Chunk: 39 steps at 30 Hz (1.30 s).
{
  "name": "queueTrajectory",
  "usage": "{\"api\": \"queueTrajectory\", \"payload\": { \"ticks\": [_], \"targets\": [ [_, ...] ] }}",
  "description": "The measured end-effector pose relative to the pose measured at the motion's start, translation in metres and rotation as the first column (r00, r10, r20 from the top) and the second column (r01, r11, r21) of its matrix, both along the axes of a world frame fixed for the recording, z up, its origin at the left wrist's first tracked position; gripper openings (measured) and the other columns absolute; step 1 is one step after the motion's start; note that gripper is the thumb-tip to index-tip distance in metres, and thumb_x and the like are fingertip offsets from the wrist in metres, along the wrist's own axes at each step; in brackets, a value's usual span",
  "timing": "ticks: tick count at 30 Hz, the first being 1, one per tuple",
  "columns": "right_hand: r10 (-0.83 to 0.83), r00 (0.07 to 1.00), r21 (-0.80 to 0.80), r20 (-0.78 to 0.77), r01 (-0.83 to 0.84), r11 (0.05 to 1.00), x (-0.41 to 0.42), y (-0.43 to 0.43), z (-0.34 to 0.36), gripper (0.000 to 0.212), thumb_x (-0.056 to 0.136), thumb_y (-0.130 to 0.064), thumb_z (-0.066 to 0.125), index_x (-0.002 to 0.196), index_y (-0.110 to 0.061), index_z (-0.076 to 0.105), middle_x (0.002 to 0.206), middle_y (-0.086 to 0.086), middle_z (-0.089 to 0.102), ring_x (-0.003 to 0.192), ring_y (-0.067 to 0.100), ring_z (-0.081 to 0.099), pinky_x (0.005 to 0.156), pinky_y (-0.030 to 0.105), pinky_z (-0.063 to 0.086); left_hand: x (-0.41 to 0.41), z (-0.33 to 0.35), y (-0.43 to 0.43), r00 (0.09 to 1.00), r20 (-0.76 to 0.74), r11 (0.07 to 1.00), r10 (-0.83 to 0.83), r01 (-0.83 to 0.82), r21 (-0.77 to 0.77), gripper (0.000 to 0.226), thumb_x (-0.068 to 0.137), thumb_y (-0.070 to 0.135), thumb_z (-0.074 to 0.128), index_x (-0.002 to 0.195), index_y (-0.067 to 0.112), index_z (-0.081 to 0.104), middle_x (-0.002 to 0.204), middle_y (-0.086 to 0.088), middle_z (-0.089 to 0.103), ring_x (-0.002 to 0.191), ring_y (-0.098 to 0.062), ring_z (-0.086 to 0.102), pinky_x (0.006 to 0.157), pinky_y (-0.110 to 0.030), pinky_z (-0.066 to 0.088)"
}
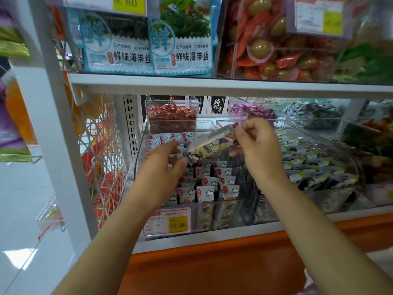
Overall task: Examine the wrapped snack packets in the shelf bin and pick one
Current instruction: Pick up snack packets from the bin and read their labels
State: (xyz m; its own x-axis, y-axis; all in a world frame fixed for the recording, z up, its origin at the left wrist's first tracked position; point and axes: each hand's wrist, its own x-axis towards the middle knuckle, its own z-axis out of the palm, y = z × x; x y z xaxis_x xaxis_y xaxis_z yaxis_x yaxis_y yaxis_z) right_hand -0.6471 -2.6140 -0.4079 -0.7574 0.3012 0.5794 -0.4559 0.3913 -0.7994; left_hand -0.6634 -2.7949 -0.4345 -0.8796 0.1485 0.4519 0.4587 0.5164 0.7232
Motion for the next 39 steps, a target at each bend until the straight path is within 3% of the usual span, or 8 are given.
{"api": "queueTrajectory", "payload": {
  "ticks": [3, 9, 14, 19, 26, 31, 36, 39],
  "targets": [
    [0.082, 0.993, -0.173, 0.082, -0.067, 0.983, 0.006, -0.001, -0.009, 0.007, 0.095, -0.008, 0.051, 0.088, -0.008, 0.054, 0.076, 0.001, 0.062, 0.050, 0.010, 0.062, 0.056, 0.032, 0.055, 0.005, 0.003, 0.002, 0.994, 0.094, 0.982, -0.060, 0.042, 0.185, 0.028, 0.094, 0.026, 0.050, 0.121, 0.022, 0.058, 0.096, 0.008, 0.066, 0.078, -0.008, 0.062, 0.057, -0.010, 0.046],
    [0.391, 0.917, -0.570, 0.081, -0.279, 0.773, 0.016, 0.001, -0.017, 0.009, 0.088, -0.008, 0.057, 0.084, -0.005, 0.064, 0.069, 0.002, 0.069, 0.060, 0.013, 0.065, 0.054, 0.022, 0.053, 0.005, 0.002, -0.001, 0.949, 0.243, 0.849, -0.201, 0.045, 0.527, 0.016, 0.092, 0.022, 0.055, 0.085, 0.014, 0.066, 0.083, 0.001, 0.071, 0.082, -0.017, 0.070, 0.065, -0.023, 0.055],
    [0.433, 0.899, -0.649, 0.070, -0.288, 0.704, 0.017, 0.004, -0.019, 0.010, 0.084, -0.011, 0.061, 0.076, -0.005, 0.064, 0.062, 0.000, 0.068, 0.055, 0.010, 0.063, 0.050, 0.019, 0.052, 0.007, 0.006, -0.001, 0.874, 0.306, 0.635, -0.378, 0.004, 0.773, 0.025, 0.092, 0.017, 0.053, 0.071, 0.011, 0.066, 0.067, -0.005, 0.066, 0.066, -0.013, 0.065, 0.059, -0.017, 0.053],
    [0.454, 0.889, -0.736, 0.053, -0.273, 0.619, 0.016, 0.006, -0.021, 0.015, 0.081, -0.007, 0.061, 0.068, -0.006, 0.069, 0.063, 0.003, 0.069, 0.054, 0.011, 0.064, 0.049, 0.018, 0.052, 0.009, 0.008, 0.002, 0.888, 0.312, 0.588, -0.339, -0.059, 0.807, 0.024, 0.091, 0.012, 0.054, 0.068, 0.008, 0.060, 0.054, -0.001, 0.062, 0.052, -0.009, 0.061, 0.052, -0.016, 0.052],
    [0.504, 0.864, -0.743, 0.017, -0.326, 0.584, 0.015, 0.007, -0.021, 0.015, 0.081, 0.011, 0.055, 0.094, 0.004, 0.060, 0.068, 0.010, 0.069, 0.062, 0.018, 0.069, 0.056, 0.021, 0.055, 0.008, 0.009, 0.000, 0.857, 0.326, 0.434, -0.399, -0.137, 0.891, 0.017, 0.090, 0.010, 0.057, 0.073, 0.008, 0.058, 0.049, 0.002, 0.057, 0.046, -0.006, 0.057, 0.050, -0.017, 0.052],
    [0.406, 0.914, -0.656, 0.027, -0.290, 0.696, 0.014, 0.009, -0.024, 0.016, 0.084, 0.013, 0.053, 0.088, 0.000, 0.061, 0.067, 0.007, 0.067, 0.062, 0.018, 0.069, 0.058, 0.021, 0.056, 0.006, 0.007, -0.001, 0.864, 0.308, 0.493, -0.399, -0.081, 0.867, 0.018, 0.090, 0.001, 0.052, 0.073, 0.003, 0.059, 0.057, -0.002, 0.059, 0.052, -0.007, 0.062, 0.055, -0.017, 0.054],
    [0.334, 0.942, -0.509, 0.035, -0.271, 0.817, 0.015, 0.009, -0.025, 0.012, 0.081, -0.020, 0.065, 0.078, -0.008, 0.066, 0.070, 0.000, 0.067, 0.061, 0.017, 0.067, 0.059, 0.025, 0.055, 0.008, 0.006, 0.000, 0.959, 0.176, 0.772, -0.224, 0.064, 0.632, 0.020, 0.088, -0.001, 0.055, 0.075, 0.011, 0.064, 0.063, 0.001, 0.066, 0.066, -0.015, 0.069, 0.065, -0.017, 0.054],
    [0.263, 0.964, -0.398, 0.049, -0.223, 0.890, 0.015, 0.009, -0.026, 0.008, 0.083, -0.016, 0.066, 0.086, -0.009, 0.066, 0.070, -0.003, 0.066, 0.062, 0.013, 0.066, 0.063, 0.026, 0.056, 0.009, 0.005, 0.000, 0.966, 0.154, 0.809, -0.207, 0.081, 0.582, 0.022, 0.089, -0.002, 0.054, 0.078, 0.013, 0.066, 0.074, -0.001, 0.069, 0.073, -0.017, 0.070, 0.070, -0.020, 0.056]
  ]
}}
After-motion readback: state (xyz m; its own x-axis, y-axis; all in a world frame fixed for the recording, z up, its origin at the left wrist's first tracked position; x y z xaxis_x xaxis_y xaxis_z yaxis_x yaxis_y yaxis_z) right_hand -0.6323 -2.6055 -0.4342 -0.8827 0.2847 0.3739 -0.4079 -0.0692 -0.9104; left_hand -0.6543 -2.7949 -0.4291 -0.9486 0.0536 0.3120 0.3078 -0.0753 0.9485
